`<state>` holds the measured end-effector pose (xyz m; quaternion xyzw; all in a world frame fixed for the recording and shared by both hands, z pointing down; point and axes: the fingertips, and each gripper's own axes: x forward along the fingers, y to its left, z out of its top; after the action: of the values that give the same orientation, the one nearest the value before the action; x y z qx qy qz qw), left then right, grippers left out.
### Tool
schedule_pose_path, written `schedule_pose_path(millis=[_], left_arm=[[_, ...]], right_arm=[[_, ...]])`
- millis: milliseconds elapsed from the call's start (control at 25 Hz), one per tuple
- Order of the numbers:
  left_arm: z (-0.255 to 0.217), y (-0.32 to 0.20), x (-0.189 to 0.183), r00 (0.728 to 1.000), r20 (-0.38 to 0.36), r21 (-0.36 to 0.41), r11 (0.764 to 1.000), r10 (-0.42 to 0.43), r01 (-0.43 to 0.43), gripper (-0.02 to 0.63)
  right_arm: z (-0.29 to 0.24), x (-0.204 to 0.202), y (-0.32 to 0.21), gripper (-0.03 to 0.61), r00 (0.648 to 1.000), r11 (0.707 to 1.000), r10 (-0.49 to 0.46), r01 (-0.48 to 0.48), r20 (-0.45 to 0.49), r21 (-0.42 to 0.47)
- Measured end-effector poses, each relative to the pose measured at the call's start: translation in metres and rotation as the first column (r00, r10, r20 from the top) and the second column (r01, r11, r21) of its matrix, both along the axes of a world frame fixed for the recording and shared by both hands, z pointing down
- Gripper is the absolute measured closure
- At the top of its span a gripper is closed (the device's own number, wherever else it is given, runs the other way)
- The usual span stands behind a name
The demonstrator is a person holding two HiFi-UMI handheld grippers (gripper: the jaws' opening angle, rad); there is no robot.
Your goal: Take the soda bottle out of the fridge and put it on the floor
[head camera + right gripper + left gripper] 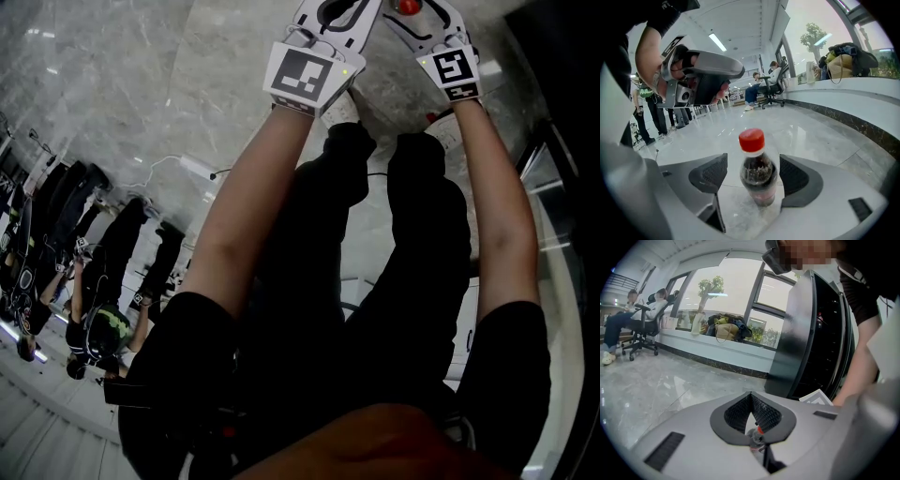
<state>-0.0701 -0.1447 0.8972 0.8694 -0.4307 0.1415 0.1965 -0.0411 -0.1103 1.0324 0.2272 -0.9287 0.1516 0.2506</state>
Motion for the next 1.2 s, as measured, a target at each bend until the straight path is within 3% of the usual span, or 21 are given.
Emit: schedule_pose_path(millis=[200, 400, 560, 800, 920, 1040, 1200], left_arm=[[-0.085, 0.011, -0.007, 1.000, 0.007, 0.013, 1.000, 0.002, -0.002, 0.618], [-0.201, 0.029, -0.012, 1.000, -0.003, 0.040, 0.999, 0.010, -0.010, 0.618], [-0.298, 0.048, -0.005, 0.998, -0.018, 0.078, 0.995, 0.058, -0.056, 0.618], [-0.451, 0.085, 0.017, 0.981, -0.033, 0.184, 0.966, 0.191, -0.182, 0.618], [-0.510, 0.118, 0.033, 0.970, -0.041, 0.180, 0.957, 0.239, -0.229, 0.618], [-0.562, 0.128, 0.048, 0.951, -0.075, 0.190, 0.941, 0.300, -0.281, 0.618], [-0.627, 0.151, 0.062, 0.910, -0.075, 0.215, 0.898, 0.407, -0.384, 0.618]], right_arm=[[-0.096, 0.006, 0.003, 0.256, 1.000, 1.000, -0.004, 0.005, -0.009, 0.021], [-0.256, -0.002, -0.002, 0.258, 0.993, 0.999, 0.039, -0.042, 0.110, 0.027], [-0.382, -0.005, 0.001, 0.261, 0.979, 0.983, -0.011, -0.026, 0.203, 0.181], [-0.571, 0.008, 0.027, 0.451, 0.921, 0.964, 0.100, -0.183, 0.377, 0.193], [-0.647, 0.020, 0.068, 0.555, 0.898, 0.963, 0.139, -0.221, 0.418, 0.155], [-0.702, 0.034, 0.089, 0.568, 0.900, 0.958, 0.181, -0.252, 0.396, 0.135], [-0.771, 0.052, 0.119, 0.568, 0.906, 0.946, 0.207, -0.282, 0.369, 0.161]])
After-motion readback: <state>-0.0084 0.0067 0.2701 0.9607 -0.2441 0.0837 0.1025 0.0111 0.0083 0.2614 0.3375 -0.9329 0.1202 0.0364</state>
